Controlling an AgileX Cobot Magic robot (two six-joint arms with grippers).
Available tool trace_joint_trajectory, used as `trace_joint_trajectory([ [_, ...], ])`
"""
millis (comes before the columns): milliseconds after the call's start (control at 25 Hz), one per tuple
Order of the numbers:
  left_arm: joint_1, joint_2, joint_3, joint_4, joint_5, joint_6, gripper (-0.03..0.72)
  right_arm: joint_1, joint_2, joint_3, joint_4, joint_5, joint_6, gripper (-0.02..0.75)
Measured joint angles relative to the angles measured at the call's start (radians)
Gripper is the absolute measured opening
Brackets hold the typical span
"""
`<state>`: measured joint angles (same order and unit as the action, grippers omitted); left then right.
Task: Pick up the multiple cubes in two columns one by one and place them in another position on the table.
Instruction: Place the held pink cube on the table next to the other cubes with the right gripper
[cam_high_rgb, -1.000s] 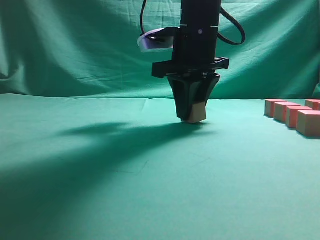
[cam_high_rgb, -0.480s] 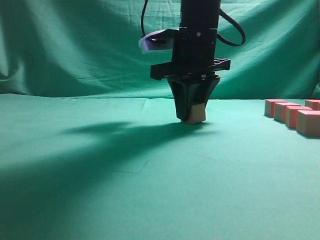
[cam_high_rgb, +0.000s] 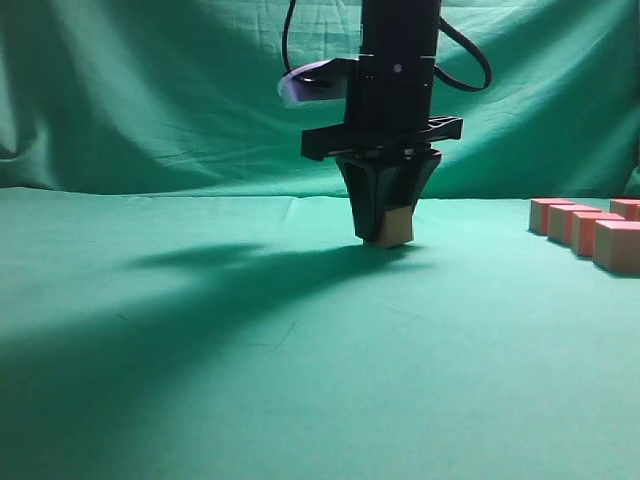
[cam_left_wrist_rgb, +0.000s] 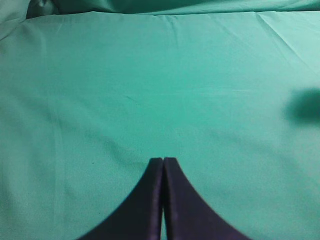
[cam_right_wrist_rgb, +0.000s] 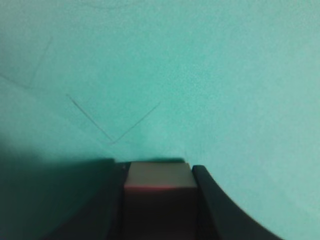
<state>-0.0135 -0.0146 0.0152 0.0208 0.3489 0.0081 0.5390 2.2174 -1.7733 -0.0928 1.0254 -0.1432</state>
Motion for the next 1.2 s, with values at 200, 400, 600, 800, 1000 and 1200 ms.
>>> trace_joint_trajectory([
  [200,0.000,0.000,0.000,0.000,0.000,0.000,0.000,0.000,0.000,-0.002,-0.007,0.025,0.000,0.257],
  [400,0.000,0.000,0.000,0.000,0.000,0.000,0.000,0.000,0.000,-0.002,-0.008,0.032,0.000,0.257],
  [600,0.000,0.000,0.000,0.000,0.000,0.000,0.000,0.000,0.000,-0.004,-0.011,0.037,0.002,0.257],
  [800,0.000,0.000,0.000,0.000,0.000,0.000,0.000,0.000,0.005,-0.004,-0.015,0.060,0.026,0.418],
  [1000,0.000,0.000,0.000,0.000,0.000,0.000,0.000,0.000,0.002,-0.004,-0.024,0.062,0.043,0.661],
  [1200,0.000,0.000,0.000,0.000,0.000,0.000,0.000,0.000,-0.029,-0.008,-0.037,0.086,0.045,0.644],
])
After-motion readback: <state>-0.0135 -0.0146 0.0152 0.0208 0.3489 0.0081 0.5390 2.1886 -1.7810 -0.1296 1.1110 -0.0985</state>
